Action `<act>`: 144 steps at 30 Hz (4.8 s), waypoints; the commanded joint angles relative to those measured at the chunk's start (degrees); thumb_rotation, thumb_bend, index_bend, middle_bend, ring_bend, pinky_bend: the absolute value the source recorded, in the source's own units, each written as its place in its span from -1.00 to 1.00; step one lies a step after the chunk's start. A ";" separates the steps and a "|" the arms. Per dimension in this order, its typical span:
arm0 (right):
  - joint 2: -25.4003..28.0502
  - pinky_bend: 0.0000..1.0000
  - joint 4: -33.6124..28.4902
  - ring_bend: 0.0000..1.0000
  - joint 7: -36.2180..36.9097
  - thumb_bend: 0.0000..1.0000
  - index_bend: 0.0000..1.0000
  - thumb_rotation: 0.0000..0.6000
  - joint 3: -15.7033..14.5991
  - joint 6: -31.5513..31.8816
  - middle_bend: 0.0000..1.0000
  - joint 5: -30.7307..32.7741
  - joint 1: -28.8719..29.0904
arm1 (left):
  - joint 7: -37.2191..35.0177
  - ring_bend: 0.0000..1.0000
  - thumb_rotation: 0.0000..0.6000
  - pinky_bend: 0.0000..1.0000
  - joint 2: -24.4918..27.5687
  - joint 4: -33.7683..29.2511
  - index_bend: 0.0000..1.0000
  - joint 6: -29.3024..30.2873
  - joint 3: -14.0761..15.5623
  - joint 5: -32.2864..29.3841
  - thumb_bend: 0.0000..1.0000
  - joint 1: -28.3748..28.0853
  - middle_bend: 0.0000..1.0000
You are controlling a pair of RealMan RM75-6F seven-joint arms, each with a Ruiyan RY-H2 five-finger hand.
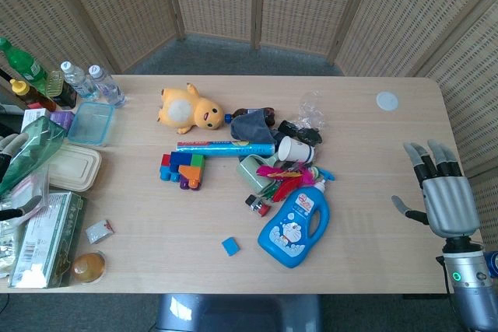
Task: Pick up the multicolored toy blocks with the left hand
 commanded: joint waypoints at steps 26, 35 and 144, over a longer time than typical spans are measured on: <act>1.51 -1.00 -0.91 -1.00 2.98 -0.53 -0.89 0.69 -1.65 2.09 -0.68 -2.42 -2.29 | 5.01 -1.00 0.77 -1.00 1.83 -3.36 -1.00 -20.49 1.22 -2.26 -0.49 -10.36 -1.00; 3.24 -1.00 -1.74 -1.00 3.54 -0.53 -0.89 0.69 -1.88 4.17 -0.68 -3.00 -4.00 | 10.32 -1.00 0.77 -1.00 -6.22 1.97 -1.00 -33.59 -0.24 -9.71 -0.49 -19.68 -1.00; 4.52 -1.00 -0.89 -1.00 8.31 -0.53 -0.89 0.68 -1.95 5.89 -0.68 -4.45 -7.72 | 2.21 -0.16 1.00 -0.23 -3.09 -0.22 -0.12 -24.08 -11.58 -13.98 -0.47 -28.89 -0.22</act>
